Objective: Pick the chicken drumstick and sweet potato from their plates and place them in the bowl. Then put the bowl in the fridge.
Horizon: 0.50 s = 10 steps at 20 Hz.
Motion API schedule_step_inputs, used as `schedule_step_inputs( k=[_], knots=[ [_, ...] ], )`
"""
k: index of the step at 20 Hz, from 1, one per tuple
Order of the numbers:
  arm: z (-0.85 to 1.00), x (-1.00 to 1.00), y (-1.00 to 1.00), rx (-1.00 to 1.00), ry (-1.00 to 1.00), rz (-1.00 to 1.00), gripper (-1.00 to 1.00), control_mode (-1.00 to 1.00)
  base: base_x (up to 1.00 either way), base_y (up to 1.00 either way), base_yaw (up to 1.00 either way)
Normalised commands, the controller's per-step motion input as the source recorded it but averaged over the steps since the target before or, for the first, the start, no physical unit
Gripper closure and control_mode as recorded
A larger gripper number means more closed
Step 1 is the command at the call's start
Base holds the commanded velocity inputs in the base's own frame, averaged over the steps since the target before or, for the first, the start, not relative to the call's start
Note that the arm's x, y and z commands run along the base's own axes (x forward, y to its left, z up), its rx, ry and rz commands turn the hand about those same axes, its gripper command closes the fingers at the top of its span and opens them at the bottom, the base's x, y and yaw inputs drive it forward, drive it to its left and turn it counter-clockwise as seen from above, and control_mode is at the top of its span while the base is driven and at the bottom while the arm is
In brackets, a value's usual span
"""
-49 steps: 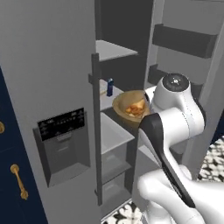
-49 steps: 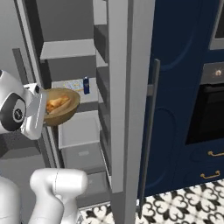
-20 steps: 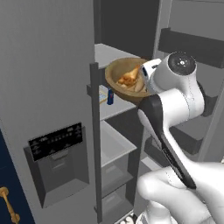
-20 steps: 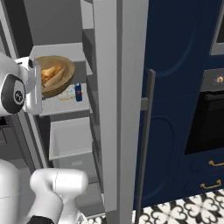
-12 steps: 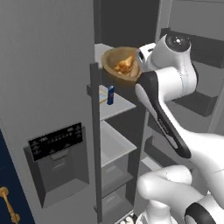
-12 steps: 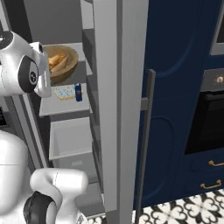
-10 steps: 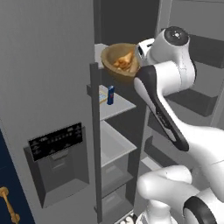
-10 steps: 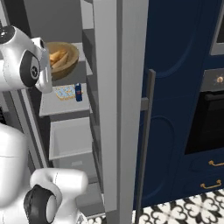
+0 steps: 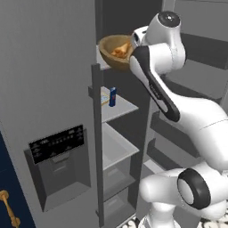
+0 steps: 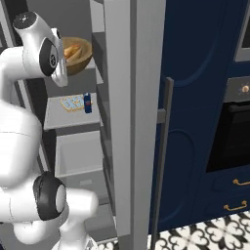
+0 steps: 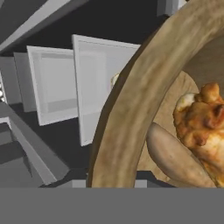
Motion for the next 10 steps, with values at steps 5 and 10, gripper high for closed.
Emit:
schedule_step_inputs(
  k=[5, 10],
  knots=[
    [0.0, 0.96, 0.08, 0.07, 0.0, 0.04, 1.0, -1.0, 0.0, 0.0, 0.0],
    [0.04, 0.88, 0.27, 0.0, 0.0, 0.0, 1.0, -1.0, 0.0, 0.0, 0.0]
  ],
)
